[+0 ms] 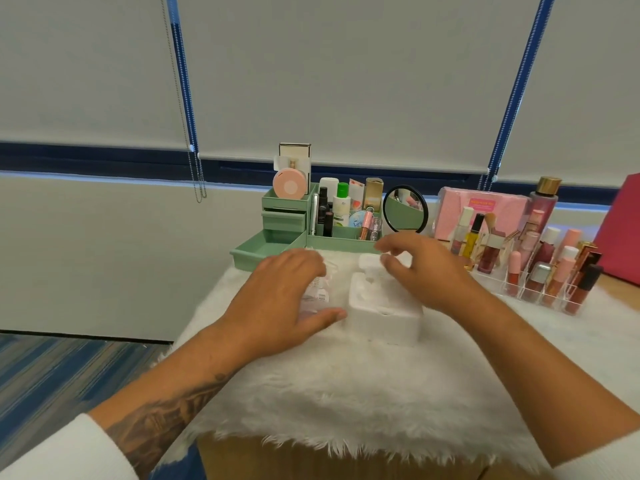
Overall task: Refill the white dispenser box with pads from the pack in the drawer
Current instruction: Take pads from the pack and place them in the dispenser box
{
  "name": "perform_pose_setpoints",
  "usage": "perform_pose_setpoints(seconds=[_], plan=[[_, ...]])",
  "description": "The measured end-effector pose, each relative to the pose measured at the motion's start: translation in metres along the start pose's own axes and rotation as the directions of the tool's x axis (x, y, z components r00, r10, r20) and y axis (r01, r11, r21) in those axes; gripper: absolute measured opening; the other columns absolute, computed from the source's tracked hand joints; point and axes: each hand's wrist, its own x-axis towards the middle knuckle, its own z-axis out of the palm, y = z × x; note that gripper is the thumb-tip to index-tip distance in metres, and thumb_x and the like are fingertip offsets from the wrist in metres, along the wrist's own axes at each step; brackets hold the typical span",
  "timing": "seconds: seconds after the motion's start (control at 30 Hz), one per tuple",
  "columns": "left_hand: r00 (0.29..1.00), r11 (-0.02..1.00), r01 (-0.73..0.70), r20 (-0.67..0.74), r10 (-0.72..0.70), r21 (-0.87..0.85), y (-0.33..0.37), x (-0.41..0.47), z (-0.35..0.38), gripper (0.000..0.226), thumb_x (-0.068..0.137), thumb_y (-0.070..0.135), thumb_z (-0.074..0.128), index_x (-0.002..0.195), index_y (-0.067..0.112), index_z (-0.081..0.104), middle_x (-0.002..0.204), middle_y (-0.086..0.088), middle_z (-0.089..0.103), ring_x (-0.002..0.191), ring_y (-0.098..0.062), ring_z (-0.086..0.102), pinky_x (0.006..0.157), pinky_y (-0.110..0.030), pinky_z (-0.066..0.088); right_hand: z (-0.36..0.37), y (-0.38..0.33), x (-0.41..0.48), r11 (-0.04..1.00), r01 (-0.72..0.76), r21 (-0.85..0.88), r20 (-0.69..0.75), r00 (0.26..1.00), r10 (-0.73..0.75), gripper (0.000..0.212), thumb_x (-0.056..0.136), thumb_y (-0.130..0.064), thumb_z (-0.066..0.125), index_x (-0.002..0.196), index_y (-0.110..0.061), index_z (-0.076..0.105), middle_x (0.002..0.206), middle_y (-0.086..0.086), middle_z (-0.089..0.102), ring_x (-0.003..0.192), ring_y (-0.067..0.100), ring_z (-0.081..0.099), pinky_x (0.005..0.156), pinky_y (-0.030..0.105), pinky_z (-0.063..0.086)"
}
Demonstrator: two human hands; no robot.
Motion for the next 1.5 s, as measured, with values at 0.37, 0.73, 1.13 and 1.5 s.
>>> perform_pose_setpoints(seconds=[0.37,0.73,1.13,1.5], plan=[[0.930,0.933,-0.317,0.250,0.271,0.169,0.031,0.041,0.015,0.051,0.095,0.065,0.047,0.129,0.028,0.060,0.140,0.008,0.056,0.143,-0.018,0.033,0.114,-0.037,0.027,0.000,0.026,-0.054,0.889,0.379,-0.258,0.148,0.924,-0.351,0.036,0.096,-0.054,0.050,0.100,-0.026,0.072,0.098,-0.015,0.071,0.089,0.006,0.061,0.088,0.027,0.043],[0.884,0.913,-0.398,0.302,0.356,0.090,0.018,0.041,0.018,0.045,0.094,0.057,0.052,0.128,0.029,0.057,0.125,0.010,0.062,0.129,-0.016,0.039,0.102,-0.034,0.036,0.014,0.037,-0.058,0.905,0.365,-0.218,0.042,0.930,-0.365,0.032,0.093,-0.055,0.052,0.097,-0.026,0.064,0.088,-0.012,0.060,0.081,0.007,0.053,0.076,0.024,0.037],[0.884,0.912,-0.409,0.254,0.392,0.016,0.022,0.053,0.021,0.051,0.090,0.057,0.060,0.129,0.024,0.053,0.140,0.006,0.050,0.129,-0.011,0.043,0.117,-0.029,0.024,0.016,0.032,-0.053,0.878,0.423,-0.226,0.108,0.906,-0.409,0.035,0.093,-0.050,0.052,0.118,-0.030,0.067,0.118,-0.017,0.065,0.106,0.005,0.056,0.095,0.031,0.040],[0.877,0.899,-0.437,0.232,0.421,0.021,0.011,0.046,0.038,0.061,0.096,0.060,0.048,0.144,0.023,0.053,0.150,0.009,0.052,0.144,-0.006,0.037,0.126,-0.040,0.007,0.021,0.044,-0.053,0.837,0.470,-0.280,0.016,0.874,-0.485,0.034,0.093,-0.050,0.058,0.098,-0.019,0.072,0.093,-0.008,0.071,0.085,0.012,0.062,0.086,0.029,0.044]])
